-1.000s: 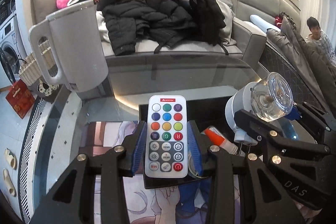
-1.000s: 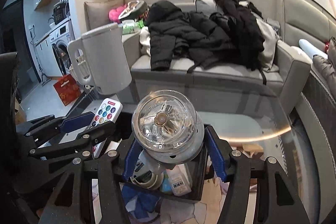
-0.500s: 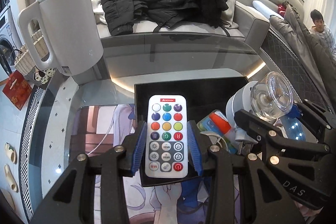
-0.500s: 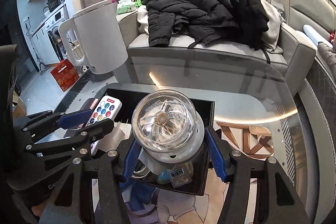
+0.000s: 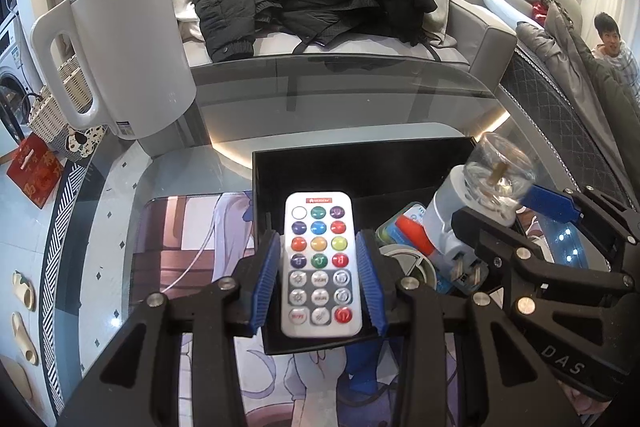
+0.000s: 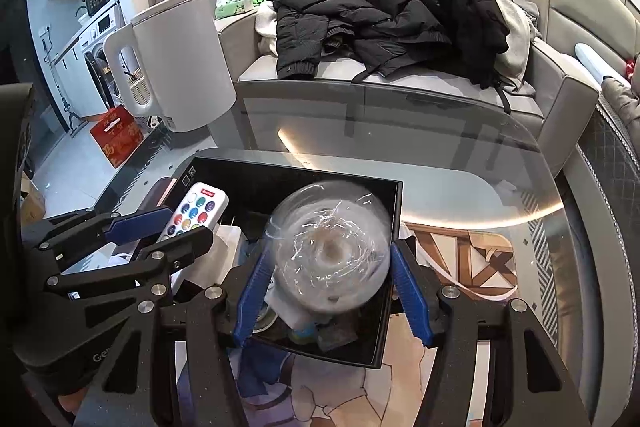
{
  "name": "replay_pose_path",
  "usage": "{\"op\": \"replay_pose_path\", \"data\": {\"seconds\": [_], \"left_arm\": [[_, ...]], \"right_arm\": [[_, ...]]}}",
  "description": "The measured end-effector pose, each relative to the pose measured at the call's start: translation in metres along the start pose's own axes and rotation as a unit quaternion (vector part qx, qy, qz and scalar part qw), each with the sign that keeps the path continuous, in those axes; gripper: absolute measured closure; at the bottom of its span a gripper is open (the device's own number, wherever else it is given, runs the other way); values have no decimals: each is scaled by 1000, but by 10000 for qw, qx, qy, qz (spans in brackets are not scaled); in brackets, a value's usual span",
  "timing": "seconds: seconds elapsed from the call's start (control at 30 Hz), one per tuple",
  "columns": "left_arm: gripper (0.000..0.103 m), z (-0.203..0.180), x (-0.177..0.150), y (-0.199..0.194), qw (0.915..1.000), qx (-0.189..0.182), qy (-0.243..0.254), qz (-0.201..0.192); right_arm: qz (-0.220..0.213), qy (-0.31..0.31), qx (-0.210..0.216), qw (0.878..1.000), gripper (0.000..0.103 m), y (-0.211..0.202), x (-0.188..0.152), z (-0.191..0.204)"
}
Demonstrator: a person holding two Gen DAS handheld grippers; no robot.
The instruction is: Organize rigid objects
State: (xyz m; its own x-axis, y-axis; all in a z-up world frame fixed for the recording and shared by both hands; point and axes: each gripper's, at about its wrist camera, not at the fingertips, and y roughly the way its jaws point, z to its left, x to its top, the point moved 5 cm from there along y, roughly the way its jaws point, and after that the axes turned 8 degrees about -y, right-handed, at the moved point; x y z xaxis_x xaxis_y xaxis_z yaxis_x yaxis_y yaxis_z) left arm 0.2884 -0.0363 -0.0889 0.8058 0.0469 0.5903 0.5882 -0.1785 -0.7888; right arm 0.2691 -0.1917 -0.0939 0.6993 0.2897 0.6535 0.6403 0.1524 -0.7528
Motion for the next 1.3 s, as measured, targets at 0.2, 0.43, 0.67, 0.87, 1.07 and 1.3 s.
{"op": "replay_pose_path", "data": {"seconds": [0.2, 0.43, 0.67, 0.87, 1.07, 1.3], "left_arm": [[60, 3, -1, -1, 9998, -172, -78, 8], [52, 1, -1, -6, 9992, -302, -250, 27], [35, 1, -5, -29, 9993, 144, -173, -299], [23, 5, -11, -62, 9965, 112, -162, -807], [23, 3, -26, -86, 9935, 137, 19, -1133], [23, 11, -45, -118, 9865, 193, -196, -1614]], "right_arm": [[-46, 9, -4, 10000, 37, -6, 0, -1], [-102, 98, -10, 9999, 33, -13, 0, -5], [-166, 130, 38, 9998, 32, -26, -3, -6], [-434, 235, 119, 9987, 21, -53, -12, -7], [-774, 168, 133, 9968, 17, -89, -25, 0], [-1345, 162, 167, 9906, 12, -135, -46, 4]]}}
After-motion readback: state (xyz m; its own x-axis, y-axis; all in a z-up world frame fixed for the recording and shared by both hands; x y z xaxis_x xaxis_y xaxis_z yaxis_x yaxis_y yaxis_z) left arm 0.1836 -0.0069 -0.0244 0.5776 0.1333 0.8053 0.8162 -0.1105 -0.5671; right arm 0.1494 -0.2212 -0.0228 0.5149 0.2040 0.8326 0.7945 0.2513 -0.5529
